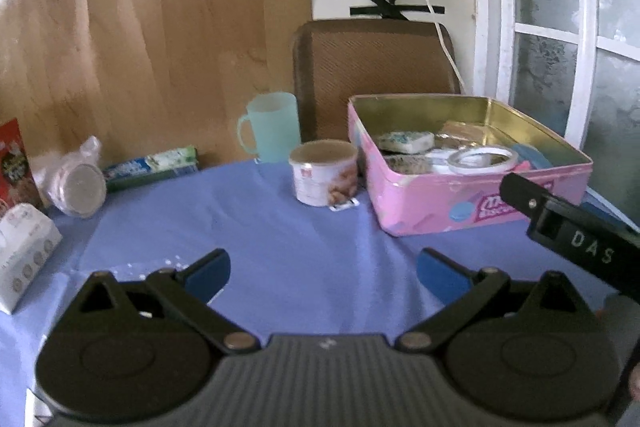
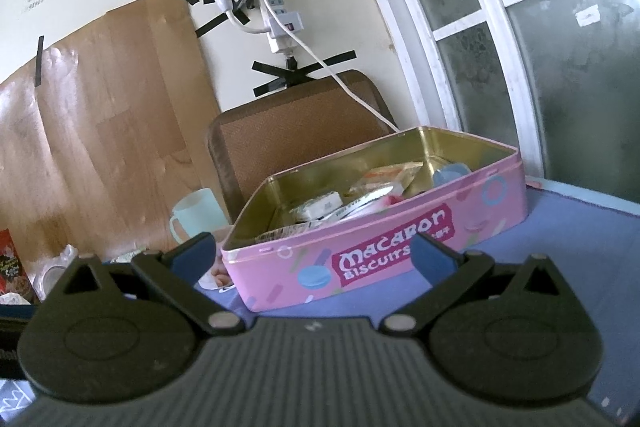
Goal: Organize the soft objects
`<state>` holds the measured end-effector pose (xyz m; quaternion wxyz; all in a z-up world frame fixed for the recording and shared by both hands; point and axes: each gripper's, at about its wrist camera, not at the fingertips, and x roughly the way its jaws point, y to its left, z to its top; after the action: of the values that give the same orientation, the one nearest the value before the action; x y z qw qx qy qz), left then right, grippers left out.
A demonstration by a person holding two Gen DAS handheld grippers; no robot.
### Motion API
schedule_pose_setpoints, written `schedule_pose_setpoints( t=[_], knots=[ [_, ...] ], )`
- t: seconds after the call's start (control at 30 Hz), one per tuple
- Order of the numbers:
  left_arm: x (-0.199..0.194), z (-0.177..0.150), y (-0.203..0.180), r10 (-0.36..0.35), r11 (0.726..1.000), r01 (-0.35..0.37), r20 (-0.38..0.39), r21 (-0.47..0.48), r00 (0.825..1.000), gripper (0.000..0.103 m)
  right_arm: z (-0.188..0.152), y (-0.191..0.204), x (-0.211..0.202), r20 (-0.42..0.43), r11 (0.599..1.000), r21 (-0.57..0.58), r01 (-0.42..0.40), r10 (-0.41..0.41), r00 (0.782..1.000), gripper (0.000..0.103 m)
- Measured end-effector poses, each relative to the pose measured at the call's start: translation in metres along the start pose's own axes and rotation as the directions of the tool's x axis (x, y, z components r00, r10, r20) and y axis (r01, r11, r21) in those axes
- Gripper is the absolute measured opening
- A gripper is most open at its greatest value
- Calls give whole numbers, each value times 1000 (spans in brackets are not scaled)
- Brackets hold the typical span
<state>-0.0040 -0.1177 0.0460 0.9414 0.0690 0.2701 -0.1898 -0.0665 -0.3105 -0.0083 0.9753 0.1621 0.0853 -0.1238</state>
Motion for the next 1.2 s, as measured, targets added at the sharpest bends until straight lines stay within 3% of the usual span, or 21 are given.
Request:
schedule_pose_setpoints(
  t=[0.2, 0.57, 1.2],
  knots=[
    [15, -4, 4, -54, 998, 50, -111, -34, 992, 103, -2, 0, 2, -20, 1000, 3, -3, 3, 1000, 103],
    [31, -12, 2, -67, 997, 59, -192, -49, 979, 103, -5, 1, 4, -44, 1000, 1, -1, 1, 999, 103],
    [39, -18, -2, -49, 998, 40, -245, -41, 968, 103, -7, 1, 5, -61, 1000, 1, -6, 6, 998, 103]
  ],
)
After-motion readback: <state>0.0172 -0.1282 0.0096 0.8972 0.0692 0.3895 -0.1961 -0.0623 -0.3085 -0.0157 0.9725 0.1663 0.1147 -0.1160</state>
